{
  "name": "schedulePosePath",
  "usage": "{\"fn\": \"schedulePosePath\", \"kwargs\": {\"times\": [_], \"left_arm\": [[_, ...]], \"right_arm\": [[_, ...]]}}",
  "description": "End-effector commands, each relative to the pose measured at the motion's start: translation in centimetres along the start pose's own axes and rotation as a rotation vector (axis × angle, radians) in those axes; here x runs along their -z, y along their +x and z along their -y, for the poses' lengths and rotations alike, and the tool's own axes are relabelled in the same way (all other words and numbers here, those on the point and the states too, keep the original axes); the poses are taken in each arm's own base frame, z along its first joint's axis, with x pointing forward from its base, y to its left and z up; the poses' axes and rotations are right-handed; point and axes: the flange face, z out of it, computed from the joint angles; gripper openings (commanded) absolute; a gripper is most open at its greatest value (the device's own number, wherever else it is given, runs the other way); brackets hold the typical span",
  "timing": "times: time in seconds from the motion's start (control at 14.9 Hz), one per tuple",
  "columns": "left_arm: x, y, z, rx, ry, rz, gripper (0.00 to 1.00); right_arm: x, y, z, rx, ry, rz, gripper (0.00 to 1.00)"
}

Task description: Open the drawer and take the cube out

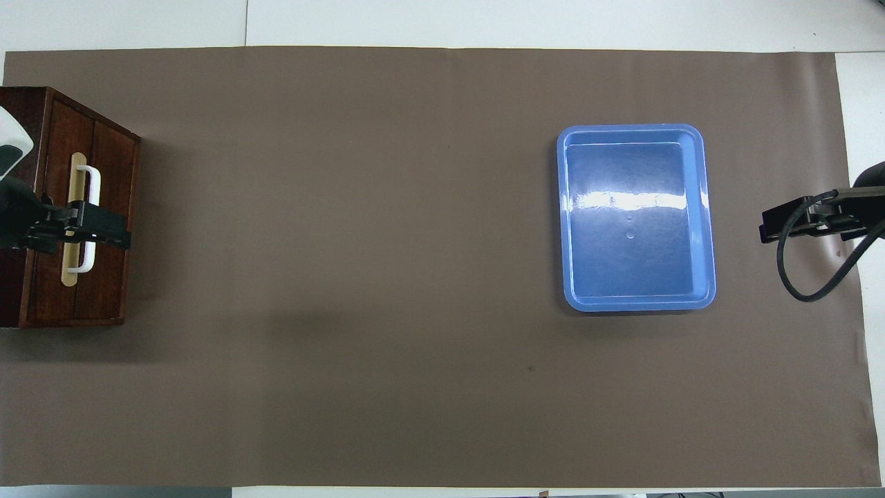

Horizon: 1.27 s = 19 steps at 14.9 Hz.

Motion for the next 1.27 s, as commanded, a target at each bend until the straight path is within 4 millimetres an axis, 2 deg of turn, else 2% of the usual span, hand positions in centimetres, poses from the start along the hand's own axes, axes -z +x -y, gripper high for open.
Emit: {"fn": "schedulePosePath", "kwargs": {"times": [0.0, 0.54, 0.94, 1.01, 1.21], "left_arm": [[0.5, -0.3, 0.0, -0.011, -0.015, -0.004, 1.00], [0.2, 0.2, -0.2, -0.019, -0.004, -0.044, 1.00], [-3.5, 2.0, 0.7, -0.063, 0.188, -0.095, 1.00], [-4.4, 2.4, 0.8, -0.079, 0.233, -0.105, 1.00], [-8.9, 4.3, -0.3, -0.115, 0.338, -0.098, 1.00]], "right_arm": [[0.1, -0.7, -0.1, 0.002, 0.017, 0.003, 1.00], [0.2, -0.6, -0.1, 0.001, 0.017, -0.003, 1.00], [0.3, -0.5, 0.4, 0.014, 0.016, -0.012, 1.00], [0.3, -0.5, 0.4, 0.016, 0.016, -0.012, 1.00], [0.4, -0.2, 0.4, 0.019, 0.015, -0.032, 1.00]]}}
